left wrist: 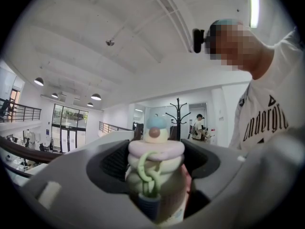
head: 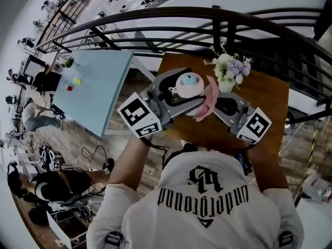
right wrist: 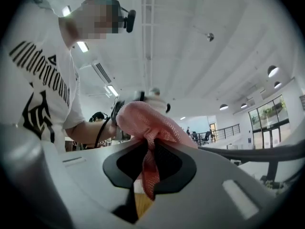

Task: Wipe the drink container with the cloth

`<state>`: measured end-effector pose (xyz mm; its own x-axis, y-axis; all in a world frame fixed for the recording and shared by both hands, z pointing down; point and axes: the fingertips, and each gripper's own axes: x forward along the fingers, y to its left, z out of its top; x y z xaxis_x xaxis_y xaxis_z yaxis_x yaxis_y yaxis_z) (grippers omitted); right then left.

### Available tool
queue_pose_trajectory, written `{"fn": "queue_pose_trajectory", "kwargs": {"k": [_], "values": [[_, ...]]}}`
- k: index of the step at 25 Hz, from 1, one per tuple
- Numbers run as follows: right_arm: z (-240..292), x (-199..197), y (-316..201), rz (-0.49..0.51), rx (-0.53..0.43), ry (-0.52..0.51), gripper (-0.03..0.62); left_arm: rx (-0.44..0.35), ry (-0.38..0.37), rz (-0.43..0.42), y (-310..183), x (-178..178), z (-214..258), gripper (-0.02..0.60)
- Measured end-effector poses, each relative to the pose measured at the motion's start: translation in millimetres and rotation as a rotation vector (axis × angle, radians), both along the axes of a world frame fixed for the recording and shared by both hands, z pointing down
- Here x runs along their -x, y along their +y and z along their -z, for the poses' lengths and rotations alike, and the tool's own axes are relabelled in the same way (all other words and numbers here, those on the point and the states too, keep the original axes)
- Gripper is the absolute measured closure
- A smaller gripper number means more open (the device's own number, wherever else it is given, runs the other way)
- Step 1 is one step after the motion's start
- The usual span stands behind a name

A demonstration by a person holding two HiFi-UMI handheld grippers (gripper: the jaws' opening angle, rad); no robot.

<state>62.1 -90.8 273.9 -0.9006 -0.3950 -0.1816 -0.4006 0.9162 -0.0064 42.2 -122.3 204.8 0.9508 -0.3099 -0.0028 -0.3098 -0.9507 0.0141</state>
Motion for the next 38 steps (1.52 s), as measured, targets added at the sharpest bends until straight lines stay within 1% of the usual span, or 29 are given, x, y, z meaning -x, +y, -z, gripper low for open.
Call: {"fn": "queue_pose_trajectory", "kwargs": {"k": [4,7,10,15,17,19,22,27,29,34,38], "values": [[-62,8,3,0.011,0.097,0.068,0.554,0.004,-0.008,0.027,-5,3,-3,0.195],[-77,8,4,0.017,0.112,0.092,0.554,0.005,-0.014,0.043,-5,1,-6,0.195],[-59,6,3,0.02,0.072,0.084,0.554,0.008,-0.027,0.066,-6,0,-10,0.196],[12,1,6,0.018,-0.068,0.055,0.554,0.027,-0.041,0.101,-10,-1,-19,0.196],[29,0,5,0.012,-0.086,0.059,0.554,0.03,-0.039,0.12,-13,-2,-19,0.196],[31,-3,4,-0.003,-0.095,0.06,0.554,0.028,-0.041,0.131,-13,-5,-21,0.196],[17,-4,7,-0.012,-0.081,0.059,0.554,0.012,-0.049,0.135,-11,-8,-26,0.196],[-52,8,5,-0.011,0.014,0.145,0.554,0.016,-0.061,0.145,-19,-5,-42,0.195],[-79,9,1,-0.023,0.061,0.162,0.554,0.025,-0.07,0.147,-22,-3,-53,0.195],[-144,8,-9,-0.076,0.198,0.218,0.554,0.058,-0.077,0.156,-26,10,-83,0.195],[-175,1,-22,-0.151,0.283,0.235,0.554,0.037,-0.098,0.179,-31,22,-106,0.196]]}}
